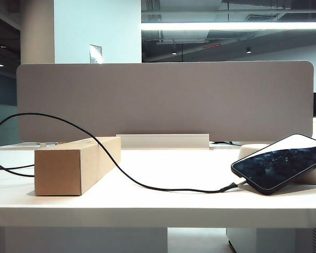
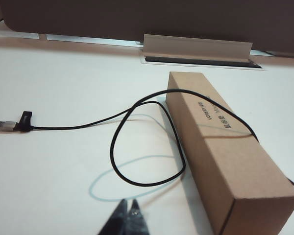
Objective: Pick up the charging cable and the phone, plug the charging cable into the charging port on the phone, and finally place them back on the table.
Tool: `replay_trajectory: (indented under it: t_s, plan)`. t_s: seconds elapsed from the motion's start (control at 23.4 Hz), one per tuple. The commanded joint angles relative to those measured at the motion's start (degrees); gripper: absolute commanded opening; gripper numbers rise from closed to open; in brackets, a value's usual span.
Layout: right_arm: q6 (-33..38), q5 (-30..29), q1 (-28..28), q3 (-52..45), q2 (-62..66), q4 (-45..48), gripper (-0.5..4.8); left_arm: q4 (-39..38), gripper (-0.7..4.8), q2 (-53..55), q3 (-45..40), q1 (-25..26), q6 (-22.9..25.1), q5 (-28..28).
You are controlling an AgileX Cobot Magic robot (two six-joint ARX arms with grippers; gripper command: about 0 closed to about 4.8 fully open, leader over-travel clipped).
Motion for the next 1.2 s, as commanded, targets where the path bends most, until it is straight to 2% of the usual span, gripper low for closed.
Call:
replay_trajectory:
  t_s: [0.04, 0.26, 0.43, 0.86, 0.94, 1.2]
  plan:
    - [-0.24, 0.33, -0.02, -0.33, -0.09, 0.59, -0.01, 0.90, -0.06, 0.04, 0.20, 0.09, 0.98, 0.42]
    - [-0.22, 0.33, -0.02, -0.33, -0.09, 0.59, -0.01, -0.26, -0.06, 0.04, 0.20, 0.09, 0.74, 0.22]
    - [-0.22, 0.33, -0.02, -0.33, -0.09, 0.59, -0.01, -4.72, -0.06, 0.04, 0.22, 0.09, 0.37, 1.70]
    - [-0.22, 0.33, -0.02, -0.33, -0.09, 0.59, -0.01, -4.72, -0.06, 0.04, 0.22, 0.09, 0.98, 1.68]
    - [-0.22, 0.33, -0.02, -0.33, -0.09, 0.59, -0.01, -4.66, -0.06, 0.04, 0.20, 0.11, 3.30, 1.03]
    - [-0.22, 0.33, -0.02, -0.33, -0.09, 0.59, -0.01, -4.20, -0.06, 0.04, 0.20, 0.96, 3.54, -6.25]
